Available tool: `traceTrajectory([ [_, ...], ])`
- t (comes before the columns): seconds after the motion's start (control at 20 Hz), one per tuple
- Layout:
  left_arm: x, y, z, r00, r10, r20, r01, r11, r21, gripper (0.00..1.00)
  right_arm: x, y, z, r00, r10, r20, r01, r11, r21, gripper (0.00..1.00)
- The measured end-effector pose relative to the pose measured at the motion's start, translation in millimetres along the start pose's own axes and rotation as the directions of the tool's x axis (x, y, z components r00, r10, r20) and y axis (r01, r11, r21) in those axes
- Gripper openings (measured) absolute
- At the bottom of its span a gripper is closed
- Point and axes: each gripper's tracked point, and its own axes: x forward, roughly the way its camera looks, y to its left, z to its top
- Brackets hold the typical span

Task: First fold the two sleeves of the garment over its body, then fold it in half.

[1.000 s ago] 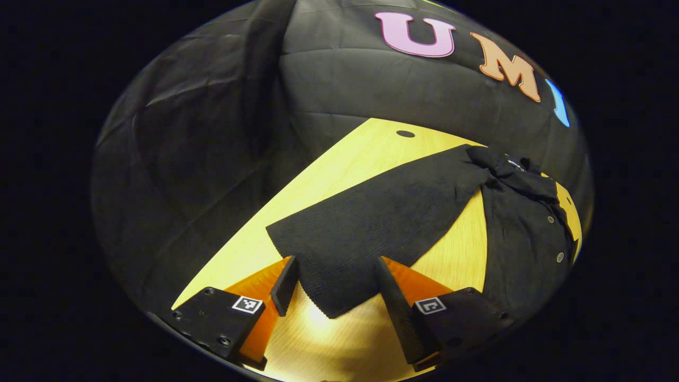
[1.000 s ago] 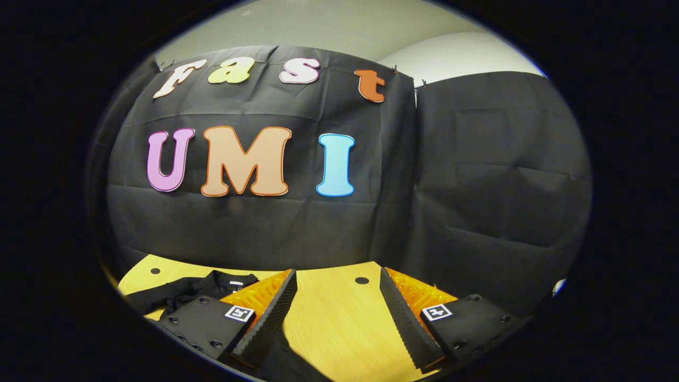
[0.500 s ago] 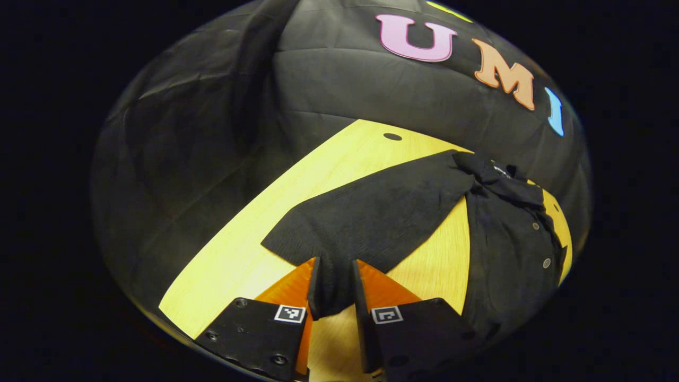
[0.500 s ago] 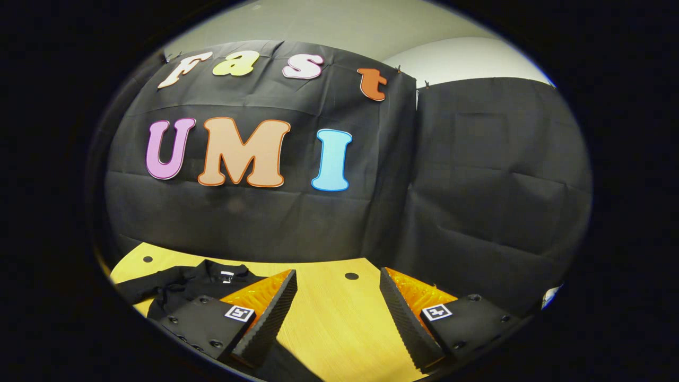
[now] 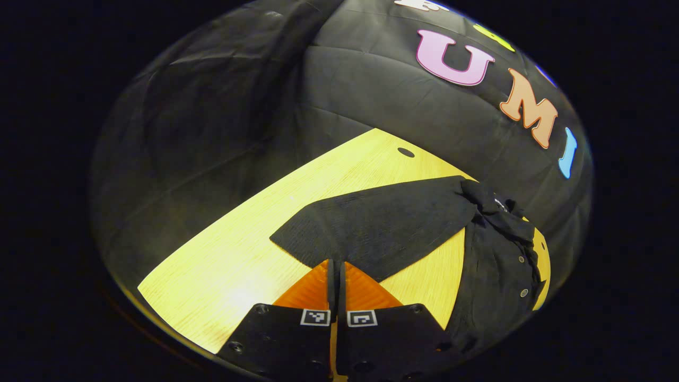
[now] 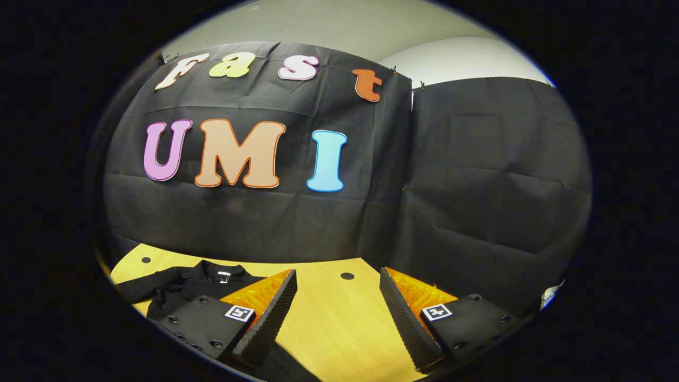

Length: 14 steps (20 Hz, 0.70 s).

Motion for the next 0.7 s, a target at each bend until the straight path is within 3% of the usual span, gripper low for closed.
traceTrajectory([
  [0.3, -11, -14, 16, 1.000, -0.007, 0.000, 0.007, 1.000, 0.000, 0.00, -3, -29, -5, 0.999, -0.049, -0.007, 0.049, 0.998, 0.035, 1.00],
  [0.6, -32, -49, 83, 0.990, -0.056, 0.130, 0.049, 0.997, 0.057, 0.00, 3, -53, -24, 0.997, -0.072, -0.035, 0.073, 0.996, 0.046, 0.96],
  [0.65, -33, -59, 97, 0.985, -0.066, 0.158, 0.056, 0.996, 0.065, 0.00, 5, -59, -27, 0.997, -0.070, -0.041, 0.072, 0.996, 0.051, 1.00],
  [0.7, -38, -72, 111, 0.981, -0.083, 0.177, 0.071, 0.995, 0.072, 0.00, 7, -62, -30, 0.996, -0.067, -0.053, 0.070, 0.996, 0.056, 0.96],
])
